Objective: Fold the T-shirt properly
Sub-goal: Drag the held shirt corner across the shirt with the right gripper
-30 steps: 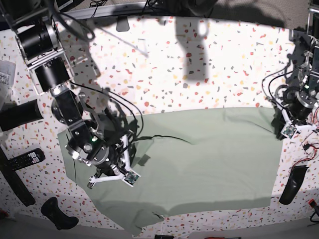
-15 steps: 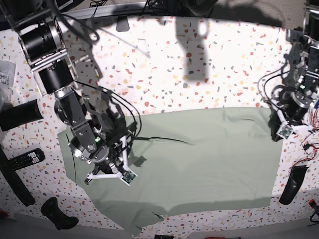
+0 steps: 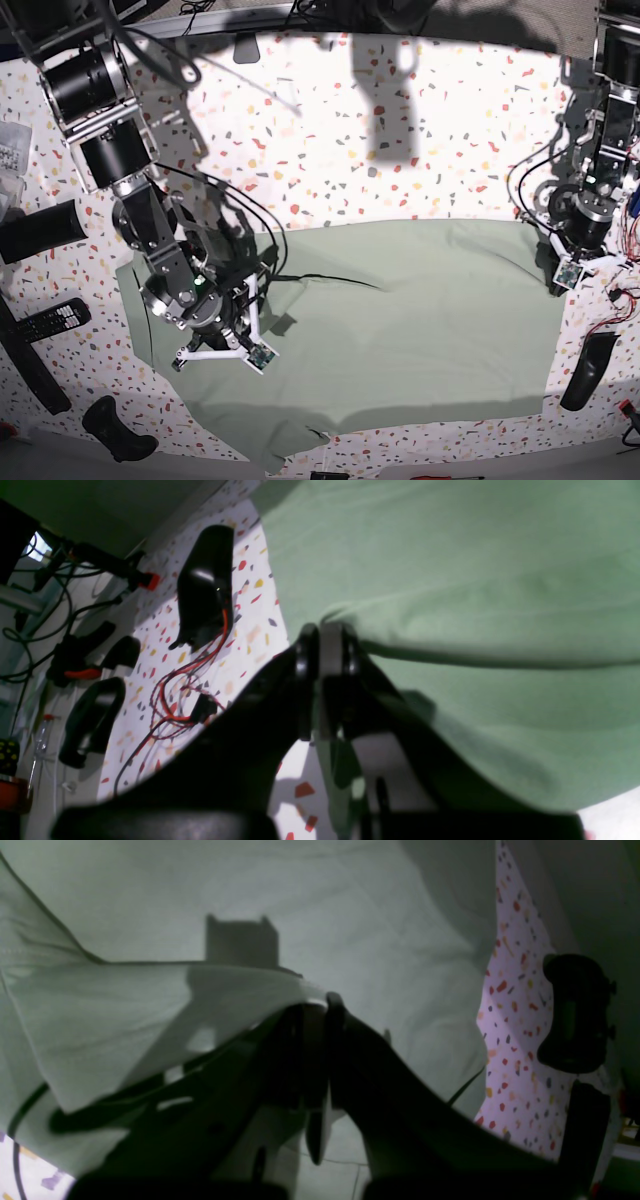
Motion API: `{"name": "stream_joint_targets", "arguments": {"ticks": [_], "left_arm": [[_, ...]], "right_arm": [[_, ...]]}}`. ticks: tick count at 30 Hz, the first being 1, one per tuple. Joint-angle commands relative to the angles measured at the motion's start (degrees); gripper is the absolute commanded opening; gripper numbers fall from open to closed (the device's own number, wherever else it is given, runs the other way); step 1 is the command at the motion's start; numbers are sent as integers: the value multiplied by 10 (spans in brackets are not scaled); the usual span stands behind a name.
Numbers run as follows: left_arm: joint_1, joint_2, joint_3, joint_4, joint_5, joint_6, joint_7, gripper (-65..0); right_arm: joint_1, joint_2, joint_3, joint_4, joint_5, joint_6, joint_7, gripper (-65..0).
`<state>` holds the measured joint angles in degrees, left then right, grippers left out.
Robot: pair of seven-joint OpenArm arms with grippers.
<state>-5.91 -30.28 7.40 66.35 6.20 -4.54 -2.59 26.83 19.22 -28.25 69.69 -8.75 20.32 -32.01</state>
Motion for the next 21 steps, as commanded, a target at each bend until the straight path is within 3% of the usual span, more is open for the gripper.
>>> {"name": "stream_joint_targets", "arguments": {"ticks": [1, 6, 9, 13, 14, 16, 18, 21], "left_arm": [[-11, -10, -6, 7, -3, 9, -13, -650], [-10, -10, -6, 7, -3, 9, 5, -650], [-10, -10, -6, 7, -3, 9, 4, -650], [-9, -10, -6, 7, -3, 9, 4, -650], [-9, -10, -6, 7, -3, 9, 5, -650], [-7, -10, -6, 7, -3, 9, 4, -650], [-7, -10, -6, 7, -3, 9, 4, -650], [-7, -10, -6, 7, -3, 9, 4, -650]], "right_arm": [[19, 3, 5, 9, 0, -9, 12, -650], [19, 3, 5, 9, -3, -9, 12, -650], [19, 3, 5, 9, -36, -9, 53, -650], [19, 2, 5, 9, -108, -9, 111, -356], [19, 3, 5, 9, -121, -9, 116, -313], [19, 3, 5, 9, -137, -14, 117, -290], [19, 3, 5, 9, -146, -49, 112, -290], [21, -1, 5, 9, -157, -160, 85, -290]]}}
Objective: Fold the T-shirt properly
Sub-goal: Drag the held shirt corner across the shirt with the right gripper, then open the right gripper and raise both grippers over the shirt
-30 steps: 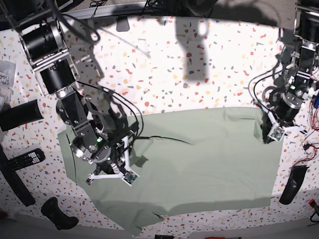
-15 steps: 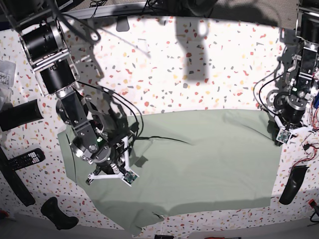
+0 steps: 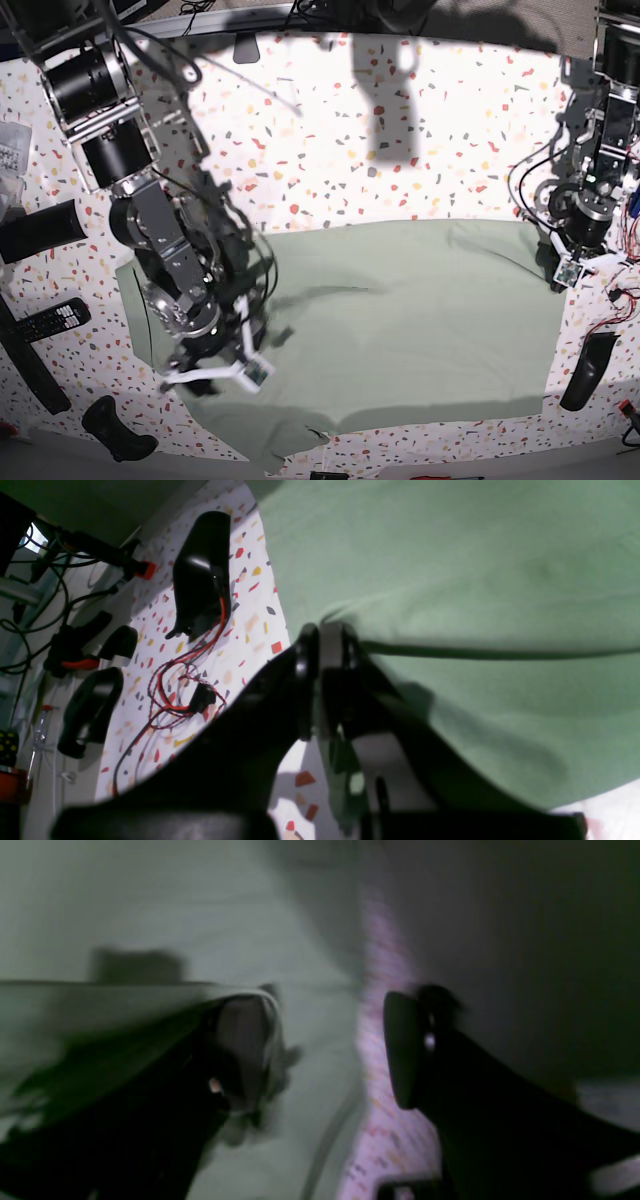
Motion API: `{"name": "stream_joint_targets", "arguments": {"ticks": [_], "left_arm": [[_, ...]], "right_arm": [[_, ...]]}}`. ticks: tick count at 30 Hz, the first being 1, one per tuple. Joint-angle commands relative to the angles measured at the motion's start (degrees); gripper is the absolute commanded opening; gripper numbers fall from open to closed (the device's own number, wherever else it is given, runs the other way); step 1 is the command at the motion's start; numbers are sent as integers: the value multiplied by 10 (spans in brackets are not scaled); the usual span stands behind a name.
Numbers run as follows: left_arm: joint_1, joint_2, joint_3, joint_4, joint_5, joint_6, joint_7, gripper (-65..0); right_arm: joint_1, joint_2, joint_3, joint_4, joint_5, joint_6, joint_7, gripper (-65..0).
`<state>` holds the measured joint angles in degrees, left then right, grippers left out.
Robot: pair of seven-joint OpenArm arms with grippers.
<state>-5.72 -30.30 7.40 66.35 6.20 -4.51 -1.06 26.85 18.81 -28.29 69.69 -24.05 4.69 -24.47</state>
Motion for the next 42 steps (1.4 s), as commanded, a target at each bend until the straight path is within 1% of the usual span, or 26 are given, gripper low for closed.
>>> {"name": "stream_joint_targets", "arguments": {"ticks": [1, 2, 3, 4, 5, 6, 8, 9, 10, 15, 18, 23, 27, 28, 31, 33, 35, 38, 39, 40, 42], "left_arm": [[-9, -10, -6, 7, -3, 9, -11, -650], [-9, -10, -6, 7, -3, 9, -11, -650], [-9, -10, -6, 7, -3, 9, -11, -650], [-9, -10, -6, 7, -3, 9, -11, -650], [-10, -10, -6, 7, -3, 9, -11, -650], [-10, -10, -6, 7, -3, 9, -11, -650], [-9, -10, -6, 7, -3, 9, -11, -650], [-10, -10, -6, 7, -3, 9, -11, -650], [-10, -10, -6, 7, -3, 9, -11, -650], [-10, -10, -6, 7, -3, 9, -11, -650], [-10, -10, -6, 7, -3, 9, -11, -650], [-10, -10, -6, 7, -3, 9, -11, -650], [-10, -10, -6, 7, -2, 9, -11, -650], [-11, -10, -6, 7, -2, 9, -11, -633], [-15, -10, -6, 7, 10, 19, -15, -508], [-20, -10, -6, 7, 34, 27, -25, -451], [-28, -10, -6, 7, 54, 29, -40, -425], [-45, -10, -6, 7, 61, 29, -48, -421], [-50, -10, -6, 7, 49, 29, -47, -422], [-55, -10, -6, 7, 19, 29, -47, -421], [-59, -10, -6, 7, -78, 28, -29, -422]], "right_arm": [[22, 4, 5, 9, -9, -28, 9, -290], [25, 3, 5, 9, -14, -41, 9, -290], [29, 4, 5, 9, -13, -45, 10, -290], [34, 4, 5, 9, -10, -44, 15, -290], [40, 2, 5, 9, 4, -34, 25, -290], [45, 2, 5, 9, 22, -11, 38, -290], [54, 0, 5, 9, 52, 54, 43, -290], [57, 0, 5, 9, 63, 80, 43, -290], [58, -1, 5, 9, 75, 97, 43, -290], [58, -2, 5, 9, 162, 99, 33, -290], [58, -2, 5, 9, 200, 99, 22, -290], [58, -2, 5, 9, 230, 99, -14, -290], [58, -2, 5, 9, 230, 99, -26, -290], [58, -2, 5, 9, 230, 99, -26, -290], [58, -2, 5, 9, 230, 99, -30, -290], [58, -2, 5, 9, 230, 99, -35, -290], [58, -2, 5, 9, 230, 99, -43, -290], [58, -2, 5, 9, 230, 99, -54, -290], [58, -2, 5, 9, 233, 99, -61, -290], [58, -2, 5, 9, 242, 99, -68, -290], [57, 0, 5, 9, 289, 99, -78, -290]]}}
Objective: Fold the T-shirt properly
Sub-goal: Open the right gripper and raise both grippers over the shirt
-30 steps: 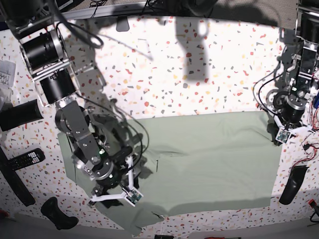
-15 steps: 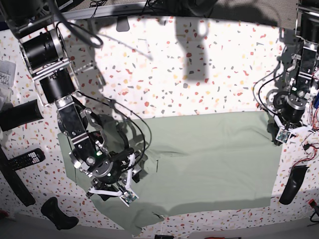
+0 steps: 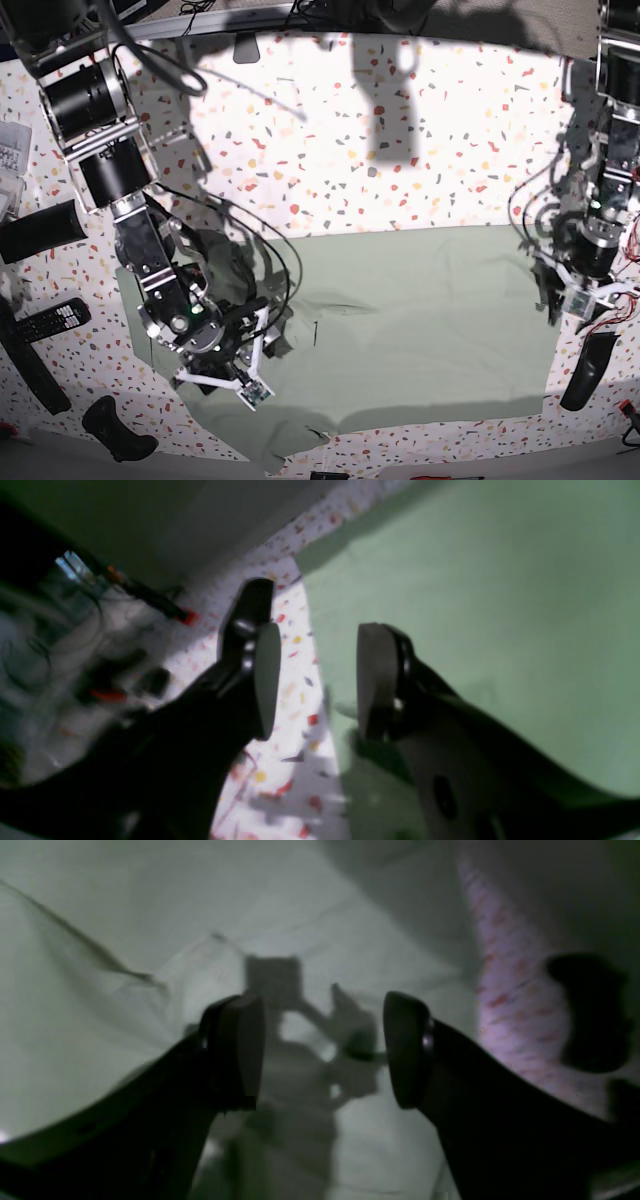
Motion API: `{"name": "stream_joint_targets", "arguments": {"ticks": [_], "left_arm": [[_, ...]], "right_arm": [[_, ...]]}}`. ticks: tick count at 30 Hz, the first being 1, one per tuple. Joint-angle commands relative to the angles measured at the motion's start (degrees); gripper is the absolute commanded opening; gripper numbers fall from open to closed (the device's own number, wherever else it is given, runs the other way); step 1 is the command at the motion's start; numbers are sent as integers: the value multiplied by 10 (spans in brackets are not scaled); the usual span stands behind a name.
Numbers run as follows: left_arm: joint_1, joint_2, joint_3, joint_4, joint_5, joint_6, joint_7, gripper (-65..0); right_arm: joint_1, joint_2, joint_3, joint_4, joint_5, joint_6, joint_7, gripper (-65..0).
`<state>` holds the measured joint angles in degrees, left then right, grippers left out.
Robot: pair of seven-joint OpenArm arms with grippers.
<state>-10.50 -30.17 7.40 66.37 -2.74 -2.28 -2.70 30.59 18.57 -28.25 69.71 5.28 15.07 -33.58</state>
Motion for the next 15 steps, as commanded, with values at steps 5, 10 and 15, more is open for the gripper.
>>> {"name": "stream_joint_targets", "arguments": {"ticks": [5, 10, 15], "left_arm": [[-19, -11, -6, 7, -226, 5, 85, -422], [-19, 0, -6, 7, -261, -17, 101, -422], [-19, 46, -6, 2, -208, -31, 109, -422]], "right_arm": [[-6, -20, 72, 9, 66, -12, 14, -290], [-51, -61, 218, 9, 73, -10, 23, -290], [-88, -76, 299, 9, -25, 3, 29, -291]]}}
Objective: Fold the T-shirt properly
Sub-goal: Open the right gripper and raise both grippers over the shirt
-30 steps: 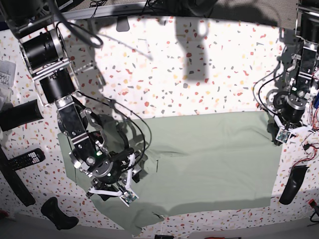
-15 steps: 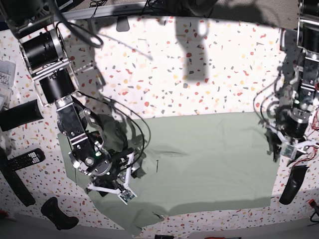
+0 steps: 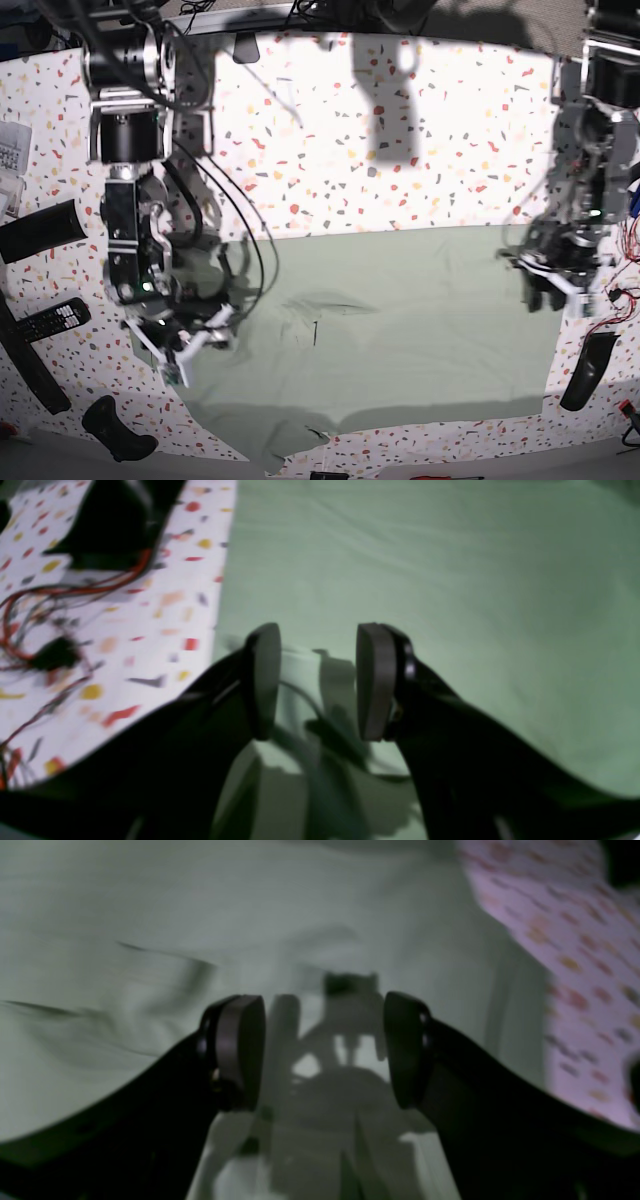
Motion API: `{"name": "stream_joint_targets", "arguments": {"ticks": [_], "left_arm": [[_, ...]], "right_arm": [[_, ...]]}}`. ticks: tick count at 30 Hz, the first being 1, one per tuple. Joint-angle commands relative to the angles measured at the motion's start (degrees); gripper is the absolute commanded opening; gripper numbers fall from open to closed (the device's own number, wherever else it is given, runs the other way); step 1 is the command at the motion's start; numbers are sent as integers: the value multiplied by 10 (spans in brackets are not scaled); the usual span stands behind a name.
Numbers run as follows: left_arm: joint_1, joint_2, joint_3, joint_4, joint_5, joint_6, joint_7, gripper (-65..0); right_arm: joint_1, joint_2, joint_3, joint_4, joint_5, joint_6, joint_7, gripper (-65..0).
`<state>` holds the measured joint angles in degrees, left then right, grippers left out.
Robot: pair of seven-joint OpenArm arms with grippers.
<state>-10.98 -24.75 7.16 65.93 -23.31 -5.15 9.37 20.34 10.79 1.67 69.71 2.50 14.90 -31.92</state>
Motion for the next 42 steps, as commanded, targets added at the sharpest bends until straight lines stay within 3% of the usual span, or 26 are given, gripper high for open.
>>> {"name": "stream_joint_targets", "arguments": {"ticks": [1, 5, 13, 17, 23, 28, 32, 36, 42], "left_arm": [[-14, 2, -3, -1, 6, -2, -9, -422], [-14, 29, -3, -42, 7, 0, -7, -422], [-9, 27, -4, -78, 7, 0, 19, -422], [7, 27, -4, -76, 8, 0, 9, -428], [26, 24, -4, -60, 8, -4, 12, -435], [31, 14, -4, -10, 7, -11, 72, -435], [56, 4, -4, 53, 8, -11, 74, -435], [90, -1, -4, 96, 12, -10, 73, -435], [94, 0, -4, 103, 52, -2, 45, -435]], "right_arm": [[5, 3, 7, 9, 2, 11, 17, -291], [-40, 2, 16, 9, 13, 37, 37, -291], [-100, 0, 15, 9, 13, 36, 53, -291], [-109, 0, 15, 9, 35, 36, 24, -291], [-123, 0, 15, 11, 37, 36, 25, -291], [-123, 0, 15, 41, 37, 37, -14, -291], [-136, 0, 15, 89, 37, 50, -46, -291], [-170, 0, 15, 147, 37, 57, -40, -291], [-176, 0, 15, 181, 37, 57, 28, -291]]}}
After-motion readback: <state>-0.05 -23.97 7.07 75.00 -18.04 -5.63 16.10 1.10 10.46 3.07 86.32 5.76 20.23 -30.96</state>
